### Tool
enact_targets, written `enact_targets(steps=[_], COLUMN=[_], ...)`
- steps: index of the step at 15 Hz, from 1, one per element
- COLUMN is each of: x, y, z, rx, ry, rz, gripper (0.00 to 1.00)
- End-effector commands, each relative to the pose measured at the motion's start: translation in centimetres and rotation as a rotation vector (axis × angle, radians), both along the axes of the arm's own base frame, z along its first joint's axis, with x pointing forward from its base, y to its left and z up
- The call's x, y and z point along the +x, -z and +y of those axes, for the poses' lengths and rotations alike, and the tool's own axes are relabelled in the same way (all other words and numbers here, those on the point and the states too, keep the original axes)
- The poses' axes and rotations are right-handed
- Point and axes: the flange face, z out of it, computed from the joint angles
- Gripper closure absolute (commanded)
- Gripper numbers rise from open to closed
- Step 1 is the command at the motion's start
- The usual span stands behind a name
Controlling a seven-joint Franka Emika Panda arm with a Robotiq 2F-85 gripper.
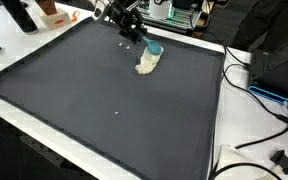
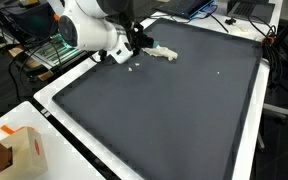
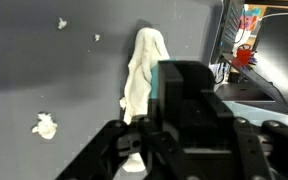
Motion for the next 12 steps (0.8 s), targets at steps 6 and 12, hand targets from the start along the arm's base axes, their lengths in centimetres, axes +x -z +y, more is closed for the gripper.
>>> enact_targets(steps=[6, 12], x=[0.2, 1.2], y=[2.5, 2.2], z=[-1.0, -0.6], rx=[-0.078, -0.162], ry=[0.038, -0.068], rz=[0.064, 0.029], gripper=[0.75, 0.75])
